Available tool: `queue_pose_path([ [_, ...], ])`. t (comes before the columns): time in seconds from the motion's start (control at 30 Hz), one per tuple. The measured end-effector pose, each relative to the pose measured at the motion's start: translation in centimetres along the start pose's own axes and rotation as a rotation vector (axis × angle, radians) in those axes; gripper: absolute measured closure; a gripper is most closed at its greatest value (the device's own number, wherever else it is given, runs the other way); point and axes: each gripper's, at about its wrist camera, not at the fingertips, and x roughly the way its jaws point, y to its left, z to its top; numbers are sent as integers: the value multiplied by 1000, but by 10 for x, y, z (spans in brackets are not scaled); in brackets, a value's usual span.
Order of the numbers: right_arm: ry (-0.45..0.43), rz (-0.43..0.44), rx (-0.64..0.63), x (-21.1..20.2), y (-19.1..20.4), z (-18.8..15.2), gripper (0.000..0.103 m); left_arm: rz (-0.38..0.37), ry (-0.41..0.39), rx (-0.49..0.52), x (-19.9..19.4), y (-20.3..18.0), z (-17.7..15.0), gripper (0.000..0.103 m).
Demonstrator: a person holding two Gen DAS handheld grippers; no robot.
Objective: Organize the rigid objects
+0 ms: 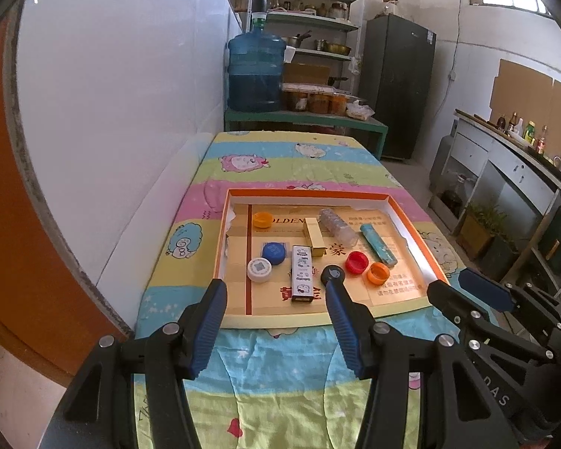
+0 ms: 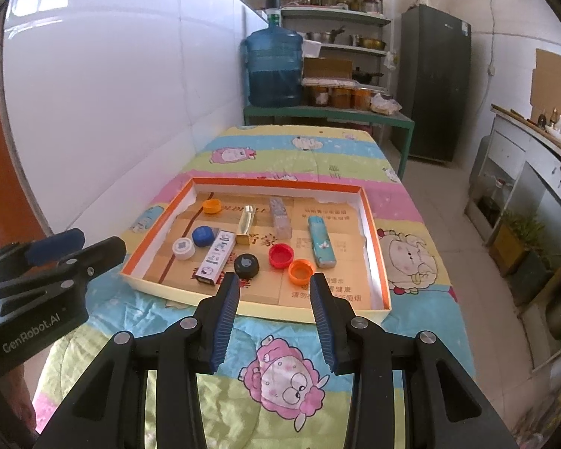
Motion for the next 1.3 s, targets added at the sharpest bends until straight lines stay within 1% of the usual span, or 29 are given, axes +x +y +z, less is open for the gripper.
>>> queue_pose_path([
  [0.2, -33, -5, 10, -17, 4, -1, 63, 26, -43, 3, -20, -2, -5, 48],
  [0.4, -62, -11, 6, -37, 13, -1, 63, 22, -54, 24, -36, -8, -10, 48],
  [0.67, -89, -11, 9, -62, 22, -7, 63, 25, -73, 18, -59, -11, -14, 48],
  [1.03, -94, -19, 47, -83, 26, -17, 63, 12, -101, 12, -82, -12, -21, 48],
  [1.2, -101, -26, 41, -89, 28, -20, 63, 42, -118, 4, -90, -12, -24, 48],
  [1.3, -108, -27, 32, -93, 31, -21, 63, 42, -121, -2, -93, -10, -25, 48],
])
